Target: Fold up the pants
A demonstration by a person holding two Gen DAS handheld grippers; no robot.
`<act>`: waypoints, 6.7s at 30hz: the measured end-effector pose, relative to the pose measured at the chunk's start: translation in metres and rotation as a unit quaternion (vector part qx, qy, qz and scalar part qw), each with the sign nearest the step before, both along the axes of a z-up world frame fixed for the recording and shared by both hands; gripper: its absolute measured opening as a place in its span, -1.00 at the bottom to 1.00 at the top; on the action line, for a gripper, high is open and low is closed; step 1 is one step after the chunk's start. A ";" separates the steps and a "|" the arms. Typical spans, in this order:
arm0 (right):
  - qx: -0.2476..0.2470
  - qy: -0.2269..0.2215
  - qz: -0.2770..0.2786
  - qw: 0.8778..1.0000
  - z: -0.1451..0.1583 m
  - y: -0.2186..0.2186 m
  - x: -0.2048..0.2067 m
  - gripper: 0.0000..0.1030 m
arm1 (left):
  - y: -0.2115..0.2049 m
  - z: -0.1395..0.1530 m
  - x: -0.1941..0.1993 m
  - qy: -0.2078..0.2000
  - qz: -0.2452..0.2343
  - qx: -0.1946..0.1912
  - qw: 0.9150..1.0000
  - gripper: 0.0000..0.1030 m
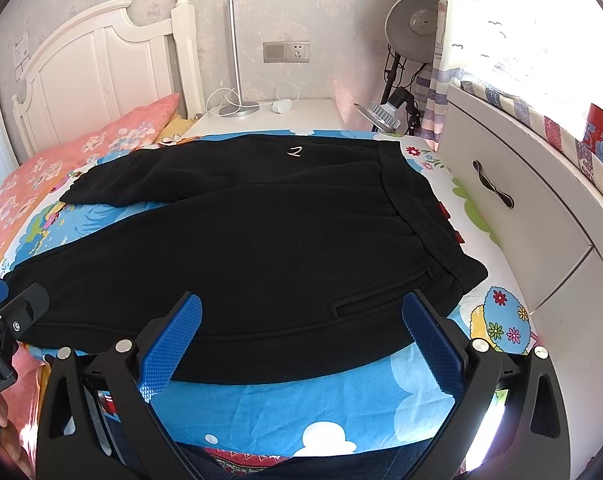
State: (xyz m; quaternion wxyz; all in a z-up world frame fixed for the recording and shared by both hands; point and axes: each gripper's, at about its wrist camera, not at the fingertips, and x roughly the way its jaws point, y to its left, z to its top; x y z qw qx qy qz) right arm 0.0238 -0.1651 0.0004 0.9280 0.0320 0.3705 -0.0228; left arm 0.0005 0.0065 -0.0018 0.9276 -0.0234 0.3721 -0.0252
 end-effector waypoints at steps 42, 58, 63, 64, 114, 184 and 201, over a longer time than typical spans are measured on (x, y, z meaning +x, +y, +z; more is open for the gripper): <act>-0.004 0.001 -0.001 1.000 0.000 -0.001 0.000 0.89 | 0.002 0.001 0.000 -0.001 0.001 -0.001 1.000 0.97; -0.003 0.003 -0.001 1.000 0.000 -0.001 0.000 0.89 | 0.001 0.001 0.000 0.000 0.001 -0.002 1.000 0.97; -0.008 0.006 -0.004 1.000 -0.003 -0.004 0.007 0.89 | -0.003 -0.001 0.004 0.007 0.000 -0.002 1.000 0.97; -0.008 0.008 -0.001 1.000 -0.004 -0.006 0.012 0.89 | -0.003 -0.002 0.005 0.009 0.000 -0.002 1.000 0.97; -0.010 0.060 0.139 0.988 -0.004 -0.186 0.356 -0.46 | 0.037 -0.044 0.079 0.086 0.049 -0.021 0.995 0.97; 0.170 0.103 -0.123 0.972 -0.074 -0.198 0.056 0.30 | 0.119 -0.149 0.098 0.169 0.071 -0.450 0.874 -0.66; 0.100 0.079 -0.130 0.983 -0.063 -0.211 0.082 -0.46 | 0.081 -0.113 0.071 0.165 0.056 -0.387 0.906 -0.83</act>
